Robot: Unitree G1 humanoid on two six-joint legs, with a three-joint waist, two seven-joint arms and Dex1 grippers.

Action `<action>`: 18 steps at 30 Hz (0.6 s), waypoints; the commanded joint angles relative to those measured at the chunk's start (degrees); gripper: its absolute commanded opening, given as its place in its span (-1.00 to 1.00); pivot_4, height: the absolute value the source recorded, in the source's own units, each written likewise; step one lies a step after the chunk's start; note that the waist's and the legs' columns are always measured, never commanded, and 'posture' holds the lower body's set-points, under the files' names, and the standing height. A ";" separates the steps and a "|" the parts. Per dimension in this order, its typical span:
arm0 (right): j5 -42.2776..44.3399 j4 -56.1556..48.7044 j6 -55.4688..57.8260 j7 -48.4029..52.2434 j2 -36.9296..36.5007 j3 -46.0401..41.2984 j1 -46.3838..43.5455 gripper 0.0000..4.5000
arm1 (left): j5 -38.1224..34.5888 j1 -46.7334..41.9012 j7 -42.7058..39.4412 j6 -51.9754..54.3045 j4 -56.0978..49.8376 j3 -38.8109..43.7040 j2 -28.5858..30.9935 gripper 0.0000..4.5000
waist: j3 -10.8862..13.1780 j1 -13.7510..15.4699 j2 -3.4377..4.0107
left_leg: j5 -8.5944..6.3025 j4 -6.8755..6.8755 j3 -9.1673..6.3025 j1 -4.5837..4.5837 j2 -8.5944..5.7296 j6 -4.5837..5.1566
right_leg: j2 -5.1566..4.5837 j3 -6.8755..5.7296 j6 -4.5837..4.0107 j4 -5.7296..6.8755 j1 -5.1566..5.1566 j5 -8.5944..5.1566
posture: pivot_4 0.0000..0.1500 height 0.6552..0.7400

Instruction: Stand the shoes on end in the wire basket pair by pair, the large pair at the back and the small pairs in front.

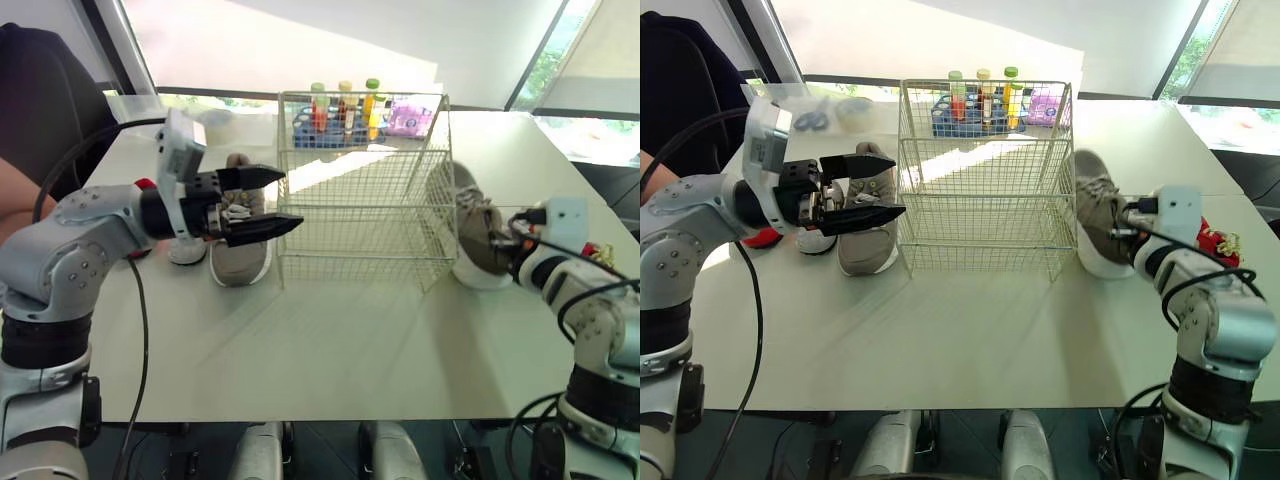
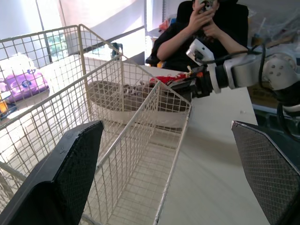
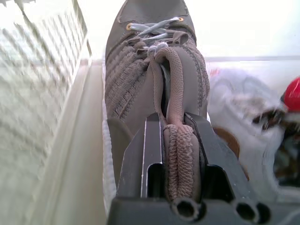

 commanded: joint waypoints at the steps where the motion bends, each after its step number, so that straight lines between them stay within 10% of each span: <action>1: 0.79 -3.45 -1.04 -2.93 -2.30 -3.97 -8.26 -0.93 | 0.32 -1.86 -0.69 -1.21 0.24 0.54 0.02 1.00 | 0.00 0.00 0.01 | 0.00 -0.02 0.04 0.00 0.00 0.00 | 0.02 -0.01 0.01 0.00 -0.01 0.00 | 1.00 1.00; 7: 1.20 -2.05 -3.24 -1.64 -8.60 -2.79 -16.67 -0.93 | 0.46 -5.00 0.40 -0.82 2.52 1.30 -1.08 1.00 | 0.01 0.40 0.02 | 0.01 -0.04 0.09 -0.12 -0.02 -0.01 | 0.03 -0.02 0.01 -0.02 -0.06 -0.01 | 1.00 1.00; 18: 8.99 -2.06 -24.42 30.89 -28.18 8.81 -21.90 -0.93 | 1.55 -16.27 0.94 3.44 21.45 4.20 2.85 1.00 | 0.10 -0.99 0.06 | 0.01 -0.06 0.06 -0.08 0.01 -0.01 | 0.09 -0.02 0.12 0.01 -0.06 -0.03 | 1.00 1.00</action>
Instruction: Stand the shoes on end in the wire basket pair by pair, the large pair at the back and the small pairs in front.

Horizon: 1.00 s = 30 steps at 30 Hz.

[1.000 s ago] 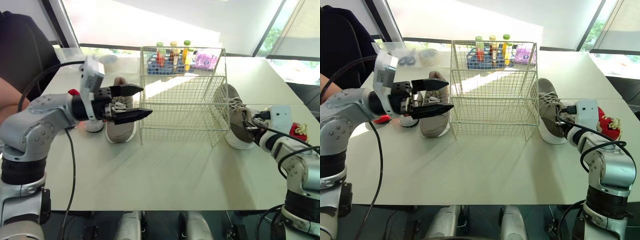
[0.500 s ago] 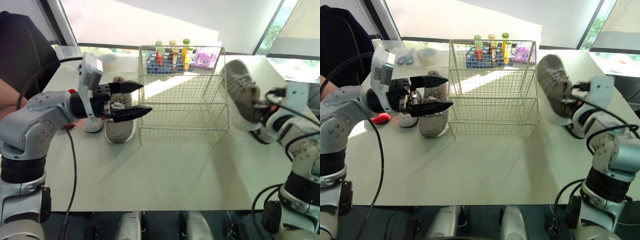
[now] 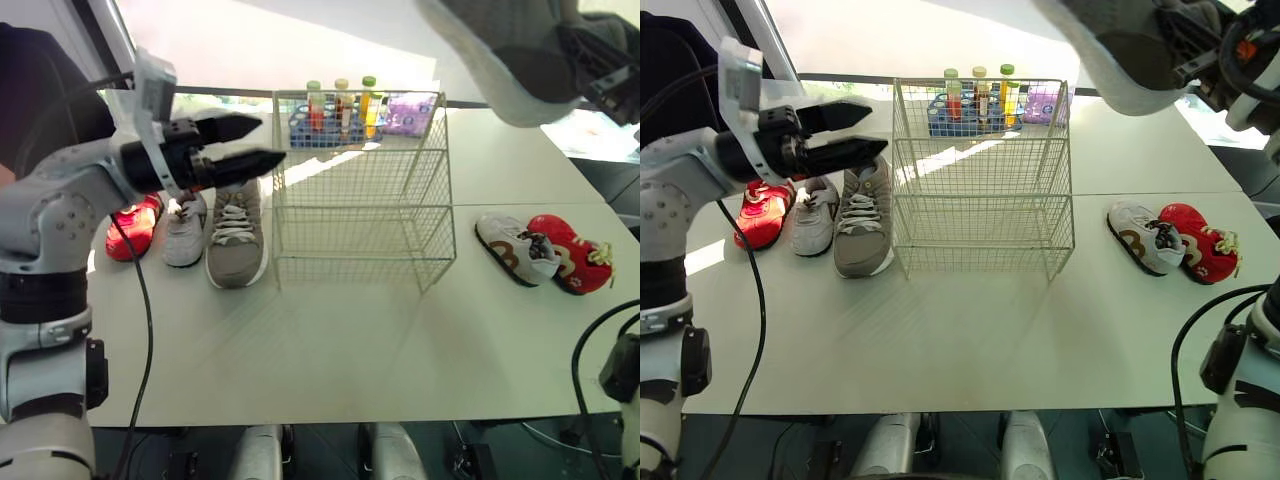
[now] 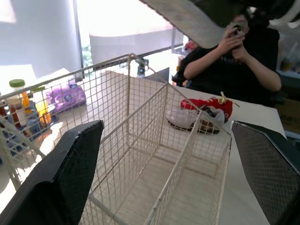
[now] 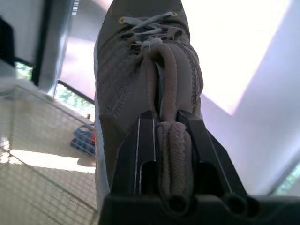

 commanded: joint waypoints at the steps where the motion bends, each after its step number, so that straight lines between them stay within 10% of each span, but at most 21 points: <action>1: -1.01 -1.10 -11.17 9.60 -4.73 4.13 -0.39 -0.93 | -0.69 -4.94 -2.09 2.22 5.78 3.37 2.84 1.00 | 0.01 -0.12 0.00 | 0.00 0.00 0.03 0.00 0.00 0.00 | 0.00 0.02 0.00 -0.01 -0.01 0.00 | 1.00 1.00; 12: -12.23 5.52 -39.04 20.43 -5.68 15.21 -1.31 -0.93 | -1.07 -11.14 -7.93 7.02 13.68 3.77 4.14 1.00 | 0.09 0.05 -0.14 | 0.00 0.09 0.04 -0.06 -0.01 -0.01 | -0.02 0.01 -0.01 -0.02 -0.02 -0.01 | 1.00 1.00; 25: -11.24 6.46 -45.39 26.15 -4.29 18.27 -5.46 -0.93 | 1.53 -13.13 -11.75 7.25 16.57 0.84 2.36 1.00 | 0.15 0.04 -0.16 | 0.02 0.14 0.03 -0.05 -0.01 -0.04 | -0.02 0.01 0.05 0.13 -0.05 0.01 | 1.00 1.00; 30: -11.21 7.78 -45.36 27.29 -3.94 18.71 -8.04 -0.93 | 2.53 -12.44 -12.71 7.50 16.07 -0.18 1.39 0.24 | 0.16 0.04 -0.17 | 0.02 0.15 0.02 -0.05 -0.01 -0.04 | -0.02 0.01 0.05 0.16 -0.05 0.01 | 1.00 1.00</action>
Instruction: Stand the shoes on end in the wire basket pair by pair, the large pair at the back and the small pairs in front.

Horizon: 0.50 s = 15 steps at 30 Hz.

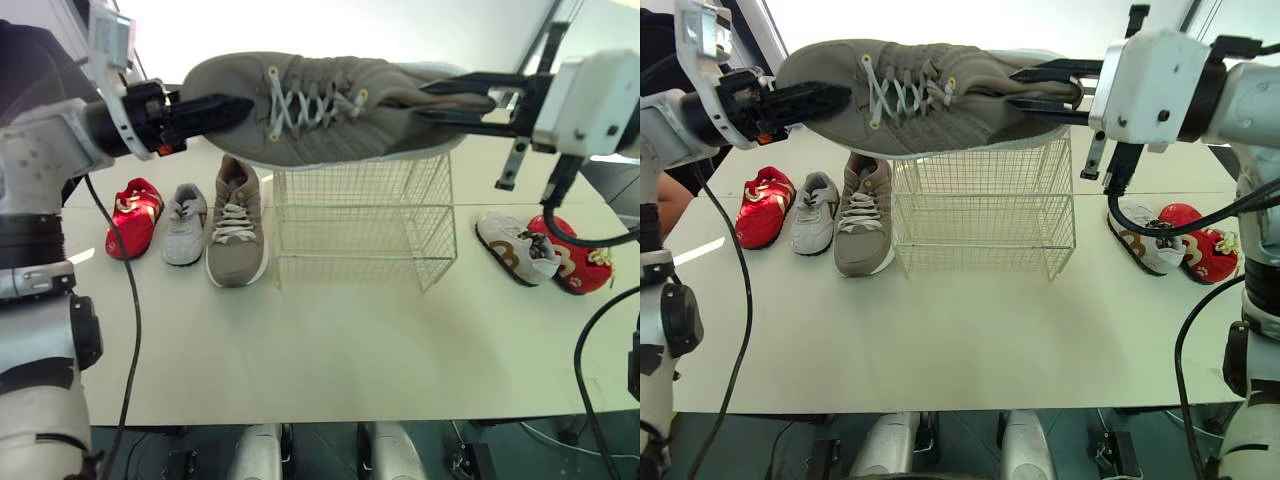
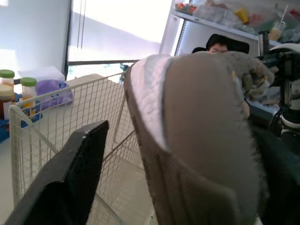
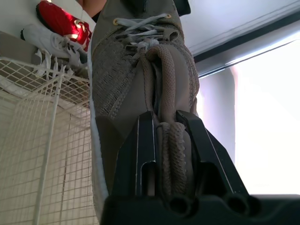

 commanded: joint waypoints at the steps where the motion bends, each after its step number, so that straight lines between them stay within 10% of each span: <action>1: 0.79 0.77 -1.26 0.05 0.12 -2.08 -3.24 -0.93 | 0.50 -0.43 -1.26 0.36 -1.25 -0.07 0.20 -0.02 | 0.00 -0.02 0.00 | 0.00 0.02 0.00 0.00 0.00 0.00 | 0.00 0.00 0.00 0.01 0.00 0.00 | 1.00 1.00; 5: 1.43 0.80 2.40 0.29 -0.08 -1.62 -3.96 -0.93 | 0.08 -0.39 0.12 0.75 -1.11 1.24 -1.51 -0.76 | 0.00 -0.03 0.00 | 0.00 0.02 0.00 0.00 0.00 0.00 | 0.00 0.00 0.02 0.06 -0.02 0.01 | 1.00 1.00; 13: 19.65 2.21 30.17 -7.14 0.54 -13.84 0.10 0.86 | -4.71 2.34 9.13 4.35 -3.86 9.27 -7.06 -0.77 | 0.01 0.22 -0.03 | 0.00 0.08 -0.05 -0.01 0.00 0.01 | -0.03 0.00 0.14 0.09 0.04 0.09 | 1.00 1.00; 15: 25.59 2.53 37.78 -10.05 0.87 -19.85 4.09 0.98 | -7.81 3.68 12.73 5.99 -6.00 12.56 -8.98 -0.77 | 0.02 0.21 -0.05 | 0.00 0.07 -0.06 -0.01 0.00 0.01 | -0.03 -0.01 0.15 0.08 0.05 0.10 | 1.00 1.00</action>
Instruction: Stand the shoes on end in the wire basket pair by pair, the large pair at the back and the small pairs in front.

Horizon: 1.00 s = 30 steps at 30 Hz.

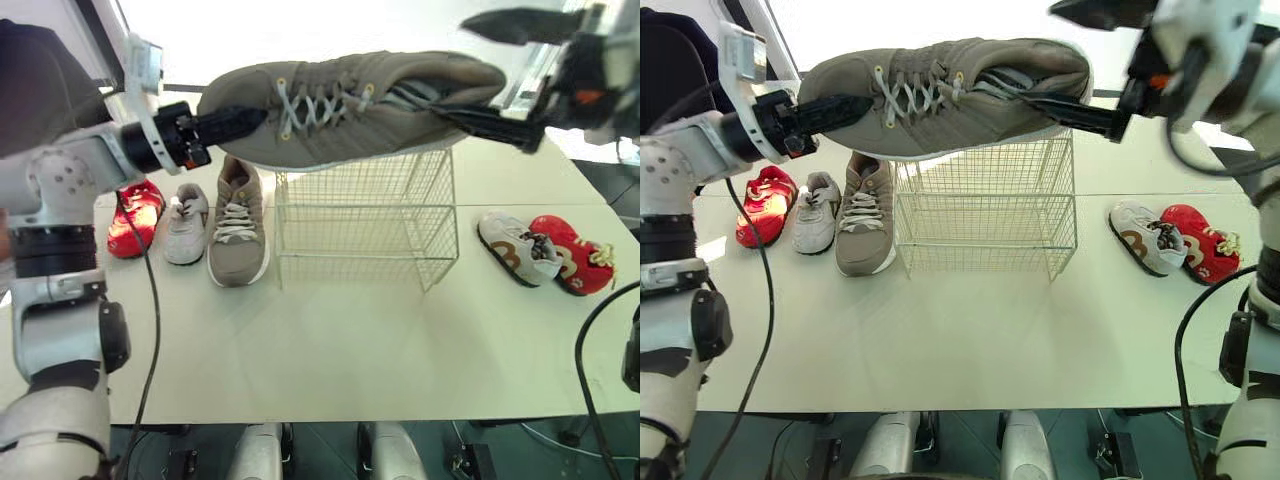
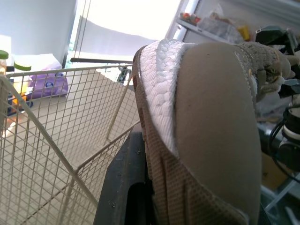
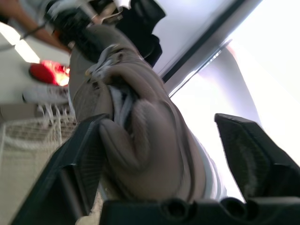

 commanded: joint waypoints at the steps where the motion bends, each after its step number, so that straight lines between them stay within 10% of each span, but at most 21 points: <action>1: 10.19 0.52 12.33 -5.74 0.21 -11.26 4.50 0.98 | -6.67 0.44 4.96 1.83 -5.32 7.77 -1.56 -0.77 | 0.00 -0.01 -0.01 | 0.00 0.00 0.00 0.00 0.00 0.00 | 0.00 0.00 0.00 0.02 0.01 0.00 | 1.00 1.00; 10: 31.87 -7.17 25.42 -27.72 18.26 -18.18 16.42 0.98 | -16.53 2.64 15.59 4.01 -12.34 13.26 -8.25 -0.77 | -0.01 -0.31 -0.03 | 0.00 -0.01 -0.10 0.32 0.00 0.01 | -0.01 -0.03 0.02 0.14 0.25 0.01 | 1.00 1.00; 30: 35.04 -3.92 12.08 -38.52 32.16 -7.03 1.98 0.98 | -19.76 7.77 23.06 0.52 -17.49 10.97 -12.41 -0.77 | 0.00 -0.35 -0.04 | 0.00 -0.06 -0.05 0.47 -0.03 0.00 | 0.00 0.01 0.01 0.34 0.30 -0.01 | 1.00 1.00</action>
